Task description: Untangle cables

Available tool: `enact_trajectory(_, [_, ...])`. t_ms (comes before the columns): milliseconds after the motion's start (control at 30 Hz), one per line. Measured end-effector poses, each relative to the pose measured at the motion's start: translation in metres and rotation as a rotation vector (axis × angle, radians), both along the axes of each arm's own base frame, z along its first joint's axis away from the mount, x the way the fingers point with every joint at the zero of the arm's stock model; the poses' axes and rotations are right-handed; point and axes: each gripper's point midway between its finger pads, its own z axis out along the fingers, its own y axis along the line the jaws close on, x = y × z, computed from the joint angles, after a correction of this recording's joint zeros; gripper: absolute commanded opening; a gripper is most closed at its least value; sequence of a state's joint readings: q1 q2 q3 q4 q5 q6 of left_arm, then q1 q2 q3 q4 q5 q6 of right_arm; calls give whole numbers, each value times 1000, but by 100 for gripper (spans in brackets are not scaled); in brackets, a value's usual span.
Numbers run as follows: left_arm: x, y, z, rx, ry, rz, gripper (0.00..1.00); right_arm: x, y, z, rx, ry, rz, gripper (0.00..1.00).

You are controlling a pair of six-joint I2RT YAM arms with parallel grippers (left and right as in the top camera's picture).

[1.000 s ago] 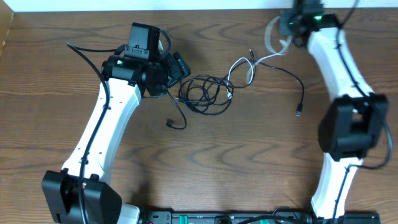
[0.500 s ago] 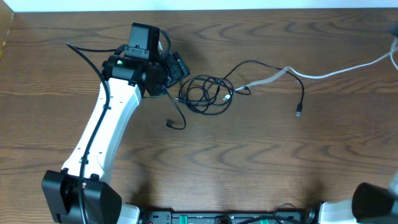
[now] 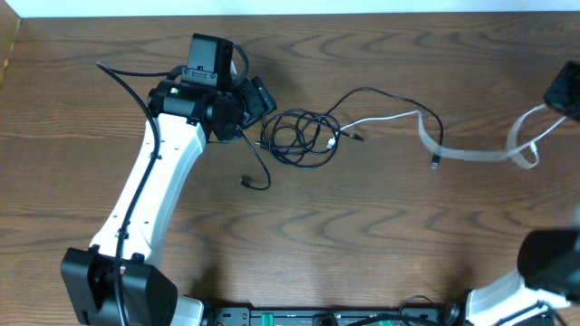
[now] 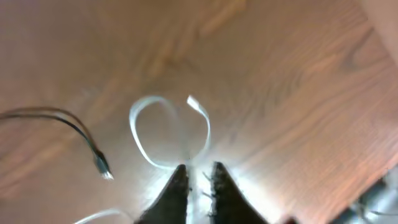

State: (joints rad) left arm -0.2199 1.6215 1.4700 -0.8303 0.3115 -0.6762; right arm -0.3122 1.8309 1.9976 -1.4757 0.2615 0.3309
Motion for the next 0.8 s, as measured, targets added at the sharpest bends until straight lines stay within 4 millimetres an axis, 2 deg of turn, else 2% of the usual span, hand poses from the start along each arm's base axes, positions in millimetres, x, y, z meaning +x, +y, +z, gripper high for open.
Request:
enact_trajectory(100, [0, 0, 0, 0, 0, 0, 79, 3, -1, -30, 32, 97, -2, 46])
enact_trajectory(133, [0, 0, 0, 0, 0, -1, 79, 4, -1, -37, 38, 116, 0, 57])
enact_trajectory(267, [0, 0, 0, 7, -5, -13, 79, 17, 5, -54, 89, 128, 70, 78])
enact_trajectory(333, [0, 0, 0, 10, -8, -20, 79, 27, 17, -55, 144, 100, 168, 80])
enact_trajectory(400, [0, 0, 0, 11, -9, -22, 79, 39, 38, -56, 225, 57, 295, 80])
enact_trajectory(567, [0, 0, 0, 11, -9, -23, 79, 64, 109, -49, 403, -51, 609, 79])
enact_trajectory(700, [0, 0, 0, 11, -9, -23, 79, 71, 153, -51, 467, -61, 748, 78])
enact_trajectory(800, [0, 0, 0, 11, -9, -23, 79, 76, 178, -66, 508, -33, 796, 73])
